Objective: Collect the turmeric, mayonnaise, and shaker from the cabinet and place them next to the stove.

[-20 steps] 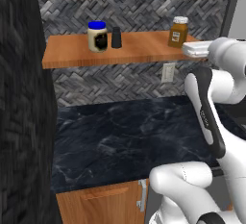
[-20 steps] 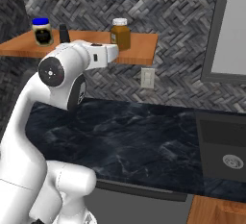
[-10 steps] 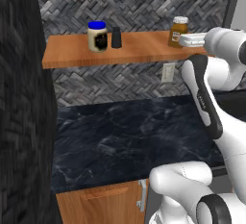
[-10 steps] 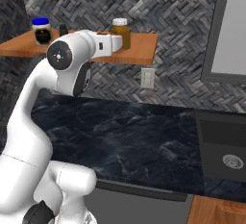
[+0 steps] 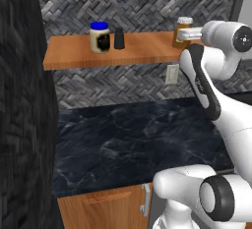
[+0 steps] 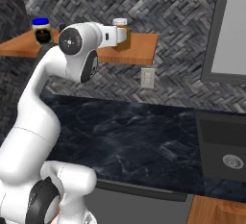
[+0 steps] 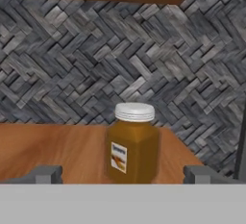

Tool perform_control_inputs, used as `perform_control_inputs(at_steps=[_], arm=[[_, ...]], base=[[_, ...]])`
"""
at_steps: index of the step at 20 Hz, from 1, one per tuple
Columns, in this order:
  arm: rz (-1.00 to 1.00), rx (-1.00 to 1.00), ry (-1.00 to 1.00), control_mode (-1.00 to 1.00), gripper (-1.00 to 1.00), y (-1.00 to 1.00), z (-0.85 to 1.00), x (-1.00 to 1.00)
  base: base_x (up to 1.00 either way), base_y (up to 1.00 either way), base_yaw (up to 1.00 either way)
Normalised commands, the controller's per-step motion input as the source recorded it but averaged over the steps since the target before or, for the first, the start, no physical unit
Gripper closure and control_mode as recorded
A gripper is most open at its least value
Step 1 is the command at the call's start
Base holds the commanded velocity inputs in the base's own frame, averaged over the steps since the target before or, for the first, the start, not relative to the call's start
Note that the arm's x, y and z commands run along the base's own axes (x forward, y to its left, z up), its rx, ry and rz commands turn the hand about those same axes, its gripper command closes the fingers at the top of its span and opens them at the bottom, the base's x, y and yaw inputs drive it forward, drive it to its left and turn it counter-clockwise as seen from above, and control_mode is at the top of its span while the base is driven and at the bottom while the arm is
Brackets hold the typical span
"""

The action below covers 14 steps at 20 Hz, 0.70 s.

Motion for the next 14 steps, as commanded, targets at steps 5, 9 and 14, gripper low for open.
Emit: perform_control_inputs(at_steps=[5, 9, 14], arm=[[0.09, 0.0, 0.0, -1.0, -1.0, -0.33, 0.17, 0.26], [0.09, 0.0, 0.0, -1.0, -1.0, -0.3, 0.11, 0.1], [0.03, 0.0, 0.0, -1.0, -1.0, -0.06, 0.09, 0.11]], base=[[0.0, 0.0, 0.0], [0.0, 0.0, 0.0], [0.0, 0.0, 0.0]])
